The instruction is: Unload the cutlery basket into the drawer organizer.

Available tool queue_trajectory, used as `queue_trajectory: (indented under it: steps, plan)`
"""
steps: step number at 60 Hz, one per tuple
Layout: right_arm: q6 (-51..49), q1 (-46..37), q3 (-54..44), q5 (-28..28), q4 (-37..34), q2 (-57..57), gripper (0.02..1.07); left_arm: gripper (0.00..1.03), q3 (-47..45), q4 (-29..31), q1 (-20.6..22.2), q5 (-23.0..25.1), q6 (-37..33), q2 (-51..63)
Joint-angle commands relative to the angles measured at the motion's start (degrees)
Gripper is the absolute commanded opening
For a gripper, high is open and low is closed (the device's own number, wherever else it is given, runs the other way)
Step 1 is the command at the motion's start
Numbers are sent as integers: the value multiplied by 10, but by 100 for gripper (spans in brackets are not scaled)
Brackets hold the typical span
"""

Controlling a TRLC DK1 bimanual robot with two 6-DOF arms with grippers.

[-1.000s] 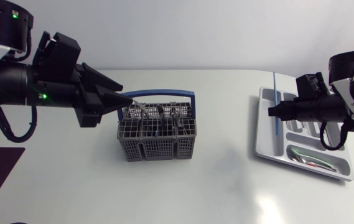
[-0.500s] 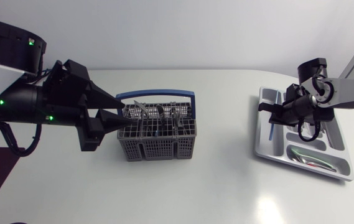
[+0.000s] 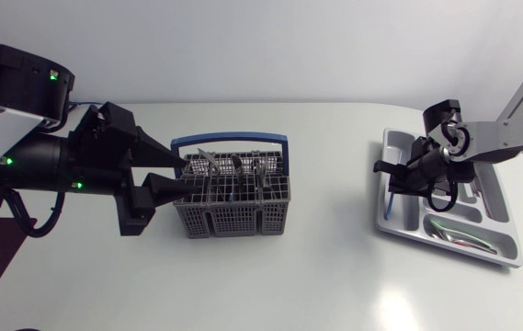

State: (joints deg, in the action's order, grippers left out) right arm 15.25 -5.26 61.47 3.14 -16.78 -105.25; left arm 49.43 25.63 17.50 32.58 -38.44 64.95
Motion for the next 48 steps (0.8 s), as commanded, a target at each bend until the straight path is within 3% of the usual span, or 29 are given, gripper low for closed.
queue_trajectory:
  steps: [1, 6, 14, 28, 37, 48]
  plan:
    - [10, 10, 10, -1, -9, 11, 56, 87, -14, -2, 11, 7, -23, 11]
    - [-6, 21, 3, -6, -12, 44, 72, 87, -11, -3, 18, 7, -31, 19]
    - [-52, 44, -14, -10, -6, 109, 83, 87, -13, -3, 34, 6, -51, 30]
    - [-166, 83, -79, 35, 48, 224, 89, 87, -26, -23, 60, 5, -88, 53]
    - [-241, 123, -122, 133, 58, 288, 92, 87, -28, -30, 67, -8, -128, 74]
    - [-300, 171, -155, 135, 58, 319, 95, 87, -10, -44, 68, -16, -144, 106]
